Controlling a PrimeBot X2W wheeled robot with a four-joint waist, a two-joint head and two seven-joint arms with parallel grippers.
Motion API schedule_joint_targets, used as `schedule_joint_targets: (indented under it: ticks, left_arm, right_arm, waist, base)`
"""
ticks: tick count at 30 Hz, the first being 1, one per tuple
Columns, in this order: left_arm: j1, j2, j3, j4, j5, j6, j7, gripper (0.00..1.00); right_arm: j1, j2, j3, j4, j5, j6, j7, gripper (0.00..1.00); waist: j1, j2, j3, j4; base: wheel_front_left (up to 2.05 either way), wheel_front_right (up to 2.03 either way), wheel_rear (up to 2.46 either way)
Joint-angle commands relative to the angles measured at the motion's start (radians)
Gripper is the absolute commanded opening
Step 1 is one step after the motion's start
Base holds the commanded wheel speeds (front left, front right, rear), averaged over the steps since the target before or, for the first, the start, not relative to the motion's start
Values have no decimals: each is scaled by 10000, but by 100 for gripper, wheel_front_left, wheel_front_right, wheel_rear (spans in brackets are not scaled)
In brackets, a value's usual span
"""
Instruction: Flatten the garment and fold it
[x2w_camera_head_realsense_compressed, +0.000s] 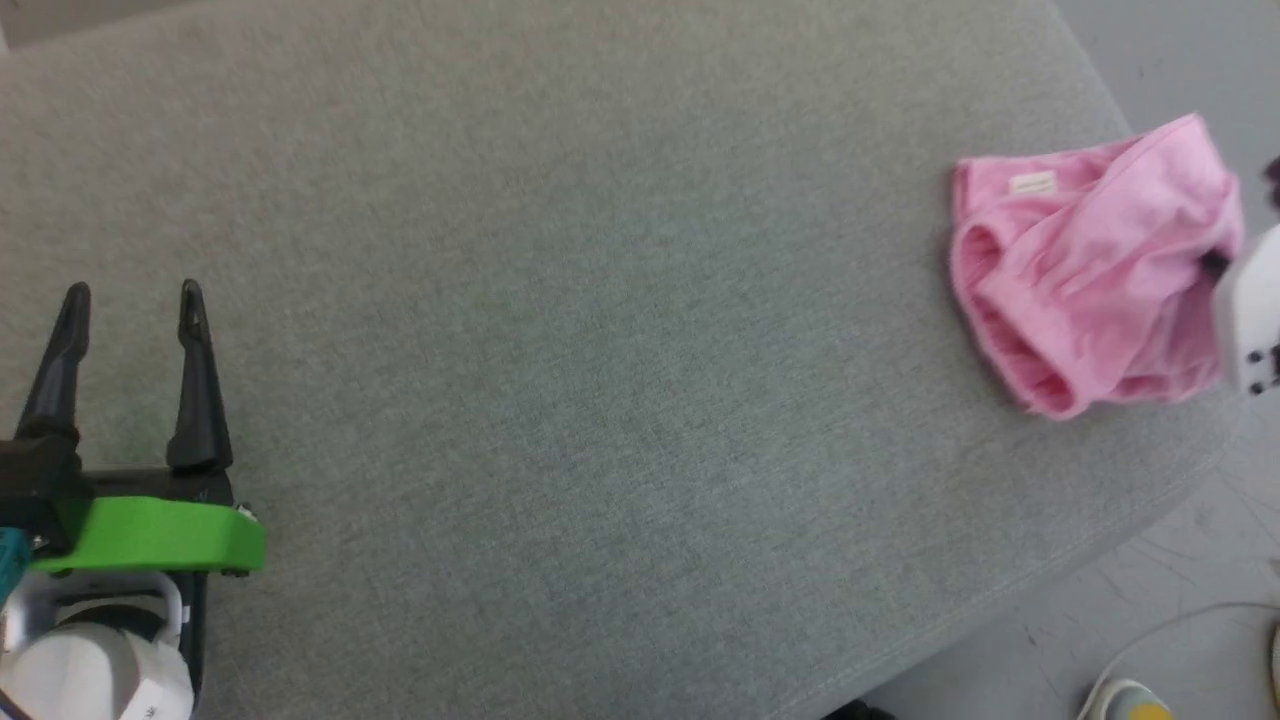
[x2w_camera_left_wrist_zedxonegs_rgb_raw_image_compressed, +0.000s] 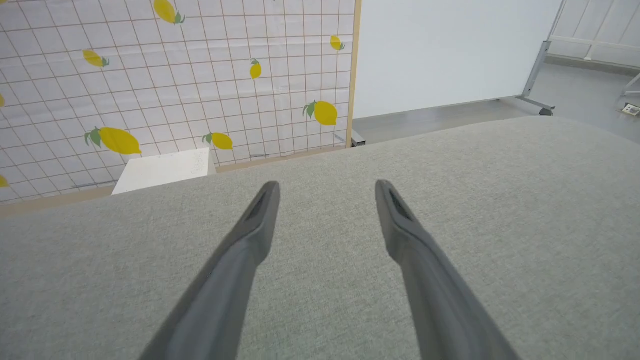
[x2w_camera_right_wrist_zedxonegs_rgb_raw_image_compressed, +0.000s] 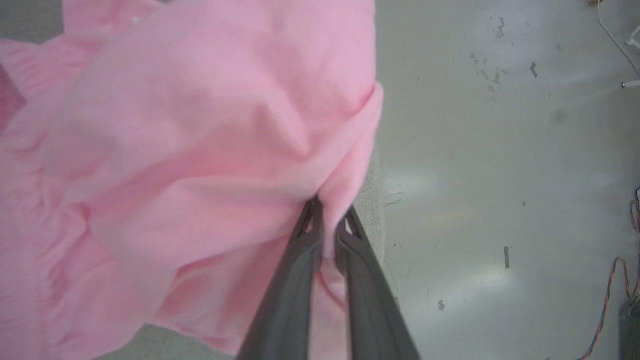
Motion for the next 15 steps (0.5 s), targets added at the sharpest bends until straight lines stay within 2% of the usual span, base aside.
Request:
schedule_joint_targets:
  ticks: [1,4,5,6,7,12,15]
  left_arm:
    - [152,123,70,-148,128,62,82,100]
    - [231,197,119,-373,118,79,247,100]
    - [246,220,132,-436,110,84,301,100]
    - [254,239,140,-479,106,87,332,100]
    - [263,256,143,-516,103,91,359,100]
    - [229,204,54,-477,73,135,325,100]
    - [185,49,-45,-255,-8,180,93,100]
  right_arm:
    - [-298,10,-175,293,-38,-19,-158,0]
    - [-561,67,-564,964,-187,-19,-460,0]
    - [-640,95,-661,1181,-280,-19,-558,35]
    - [-710,113,-794,1372,-345,-19,-662,86]
    - [-789,151,-931,1575,-436,-19,-802,100]
    - [-1115,183,-1422,1920,-729,-19,-1652,100]
    - [-1263,80,-1818,1463,-662,-19,-2688,100]
  waist:
    - [0,-1,759,-36]
    - [0,-1,877,46]
    - [0,-1,912,66]
    - [0,-1,933,79]
    - [0,-1,942,96]
    - [0,-1,726,213]
    - [0,-1,367,409]
  base:
    - [0,0,0]
    - [0,0,0]
    - [0,0,0]
    - [0,0,0]
    - [0,0,0]
    - [0,0,0]
    - [0,0,0]
